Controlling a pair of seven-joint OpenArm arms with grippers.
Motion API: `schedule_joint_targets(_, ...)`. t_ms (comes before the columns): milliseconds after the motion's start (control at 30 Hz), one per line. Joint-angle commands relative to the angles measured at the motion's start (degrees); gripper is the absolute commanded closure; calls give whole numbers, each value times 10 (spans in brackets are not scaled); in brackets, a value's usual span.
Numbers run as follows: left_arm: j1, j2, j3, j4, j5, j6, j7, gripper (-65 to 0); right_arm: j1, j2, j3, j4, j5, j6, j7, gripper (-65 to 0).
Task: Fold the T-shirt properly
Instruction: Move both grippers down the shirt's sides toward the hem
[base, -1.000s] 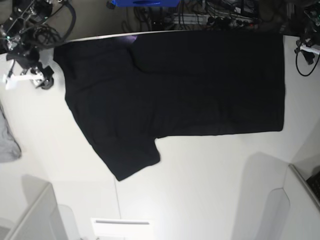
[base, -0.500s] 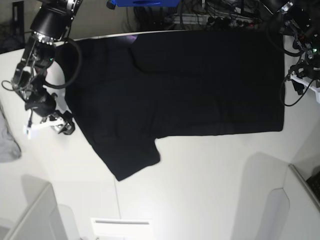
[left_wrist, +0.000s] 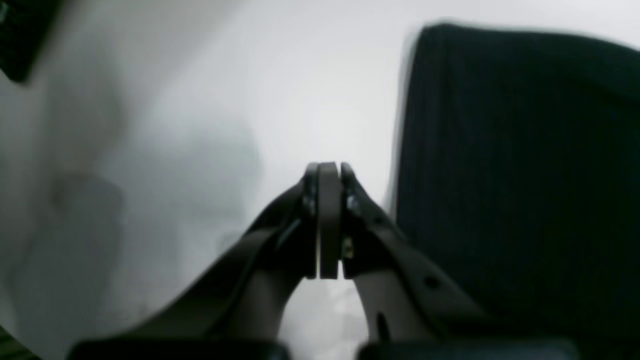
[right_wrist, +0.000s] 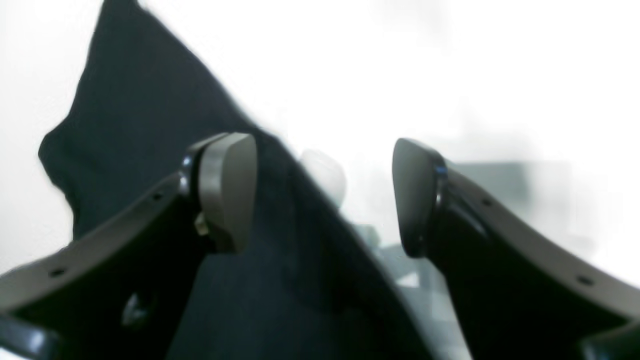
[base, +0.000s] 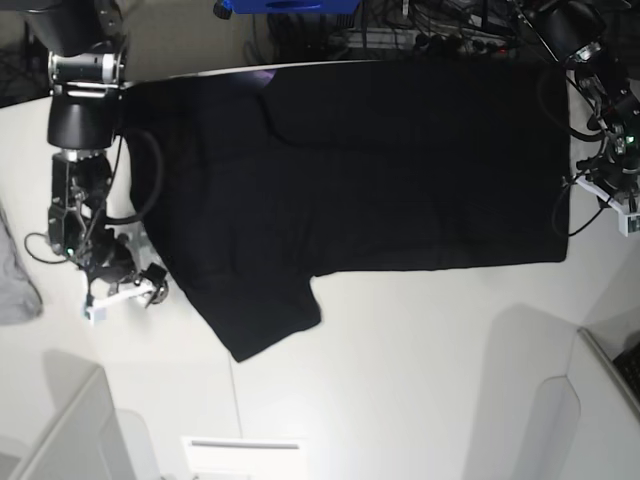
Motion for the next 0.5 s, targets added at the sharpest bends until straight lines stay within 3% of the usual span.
schedule_joint_targets(0, -5, -14, -4, 8, -3, 0, -12, 0, 30, 6, -10, -9, 8, 4, 17, -390)
schedule_joint_targets(67, -5, -14, -3, 8, -4, 0, -12, 0, 57, 6, -32, -52, 8, 4, 33, -392)
schedule_joint_targets(200, -5, -14, -6, 9, -4, 0, -12, -179, 102, 3, -81, -132, 10, 4, 74, -395)
schedule_joint_targets(300, -5, -14, -6, 12, -3, 0, -12, -263, 122, 3, -108, -160, 12, 5, 88, -395)
schedule_joint_targets(467, -5, -14, -6, 7, -1, 0, -12, -291, 130, -5, -115, -163, 10, 57, 79, -392)
